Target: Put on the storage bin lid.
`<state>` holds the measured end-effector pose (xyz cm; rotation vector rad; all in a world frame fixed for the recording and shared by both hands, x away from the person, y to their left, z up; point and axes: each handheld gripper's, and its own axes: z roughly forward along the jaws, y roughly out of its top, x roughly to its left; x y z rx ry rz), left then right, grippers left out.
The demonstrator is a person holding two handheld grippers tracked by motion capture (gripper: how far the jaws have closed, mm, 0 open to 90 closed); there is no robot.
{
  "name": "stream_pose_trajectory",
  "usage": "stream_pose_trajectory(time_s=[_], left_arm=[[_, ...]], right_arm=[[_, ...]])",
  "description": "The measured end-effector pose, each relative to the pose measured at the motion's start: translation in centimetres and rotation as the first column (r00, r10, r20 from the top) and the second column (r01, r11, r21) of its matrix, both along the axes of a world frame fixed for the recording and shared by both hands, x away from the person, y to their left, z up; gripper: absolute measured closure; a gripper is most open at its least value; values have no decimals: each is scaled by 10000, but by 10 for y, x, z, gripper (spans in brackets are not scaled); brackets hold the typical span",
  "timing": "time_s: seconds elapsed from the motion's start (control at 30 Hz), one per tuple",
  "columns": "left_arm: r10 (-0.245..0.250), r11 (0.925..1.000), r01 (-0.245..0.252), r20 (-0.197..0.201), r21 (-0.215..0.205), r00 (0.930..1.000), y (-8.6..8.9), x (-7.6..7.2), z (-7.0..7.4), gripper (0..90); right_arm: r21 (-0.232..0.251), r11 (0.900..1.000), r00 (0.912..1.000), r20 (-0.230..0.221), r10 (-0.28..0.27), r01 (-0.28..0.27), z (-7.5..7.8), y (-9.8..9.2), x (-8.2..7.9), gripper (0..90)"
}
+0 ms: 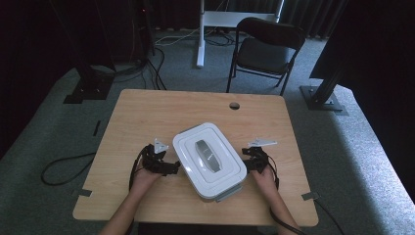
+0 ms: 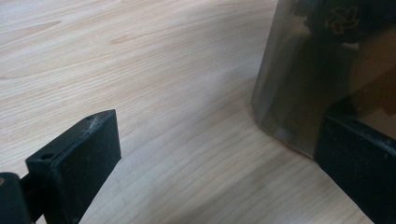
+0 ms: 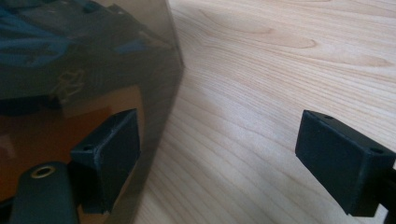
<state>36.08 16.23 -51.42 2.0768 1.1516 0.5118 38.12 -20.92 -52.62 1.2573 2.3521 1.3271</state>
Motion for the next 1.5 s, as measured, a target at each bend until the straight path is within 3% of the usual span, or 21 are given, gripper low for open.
stream_pose_trajectory(time_s=[0.3,0.67,0.8,0.9,1.17,1.5], left_arm=[[-189,9998,189,32,58,9998,-7,15,1,12],[-86,9999,84,155,151,9998,-9,26,3,12],[-90,9999,89,124,48,9999,-5,25,3,12],[-136,9997,137,55,-207,9999,-2,22,2,12],[-319,9994,321,115,-119,9994,-1,7,-1,12],[-209,9994,200,313,278,9993,-6,4,-4,14]], right_arm=[[-95,10000,9992,410,-22,26,1,-3,-10,153],[166,9990,9986,337,402,-407,0,2,-23,156],[191,9959,9952,438,872,-881,0,8,-27,154],[179,9966,9963,333,793,-800,1,9,-28,145],[243,9972,9967,415,701,-711,4,9,-31,139],[164,9969,9962,415,761,-769,6,10,-31,147]])
